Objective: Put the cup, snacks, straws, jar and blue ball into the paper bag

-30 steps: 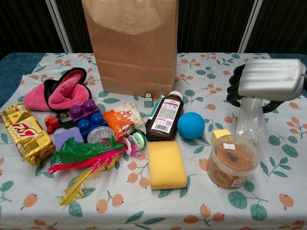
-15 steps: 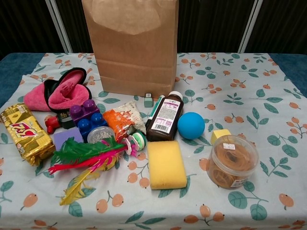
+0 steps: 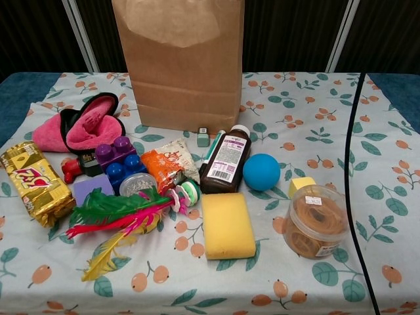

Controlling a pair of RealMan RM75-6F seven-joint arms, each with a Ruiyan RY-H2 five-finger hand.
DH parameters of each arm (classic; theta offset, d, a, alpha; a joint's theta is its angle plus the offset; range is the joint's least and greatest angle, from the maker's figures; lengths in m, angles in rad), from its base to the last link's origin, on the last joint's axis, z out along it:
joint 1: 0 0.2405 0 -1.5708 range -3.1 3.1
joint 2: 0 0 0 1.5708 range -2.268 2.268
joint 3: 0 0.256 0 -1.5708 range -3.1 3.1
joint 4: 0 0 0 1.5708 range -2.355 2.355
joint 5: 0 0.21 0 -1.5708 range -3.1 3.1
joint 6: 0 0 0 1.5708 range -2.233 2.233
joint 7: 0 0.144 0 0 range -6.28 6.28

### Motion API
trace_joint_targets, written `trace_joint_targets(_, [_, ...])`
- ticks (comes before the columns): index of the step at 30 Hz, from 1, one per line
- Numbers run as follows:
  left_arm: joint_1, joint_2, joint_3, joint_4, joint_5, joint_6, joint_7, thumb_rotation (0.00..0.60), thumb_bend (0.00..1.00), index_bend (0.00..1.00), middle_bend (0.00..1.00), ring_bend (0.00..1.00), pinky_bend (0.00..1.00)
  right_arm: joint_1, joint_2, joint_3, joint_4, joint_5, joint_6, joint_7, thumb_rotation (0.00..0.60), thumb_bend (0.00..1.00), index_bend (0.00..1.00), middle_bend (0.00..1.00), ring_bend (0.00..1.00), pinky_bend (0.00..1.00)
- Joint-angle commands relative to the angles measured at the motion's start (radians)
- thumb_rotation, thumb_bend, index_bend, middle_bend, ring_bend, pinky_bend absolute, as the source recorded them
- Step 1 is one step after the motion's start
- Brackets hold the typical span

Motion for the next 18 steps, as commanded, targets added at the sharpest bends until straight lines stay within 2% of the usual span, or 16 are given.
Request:
trace_joint_targets(1, [0.001,0.0,0.0,0.004,-0.002,0.0,-0.002,0.6,0.11,0.09,0.11,0.06,0.22,0.018,-0.099,0.097,-0.028,0.163,-0.017,0.087,0.6,0.18,0.65,0.52,0.38,0.39])
trace_joint_targets(6, [0.004,-0.004,0.001,0.012,-0.005,-0.001,-0.009,0.6,0.11,0.09,0.11,0.06,0.22,0.003,-0.11,0.159,-0.062,0.305,-0.062,0.136,0.6,0.18,0.65,0.52,0.38,0.39])
trace_joint_targets(18, [0.003,-0.006,0.002,0.023,-0.006,-0.005,-0.018,0.6,0.11,0.09,0.11,0.06,0.22,-0.019,-0.124,0.149,0.004,0.359,-0.11,0.15,0.6,0.18,0.61,0.52,0.35,0.36])
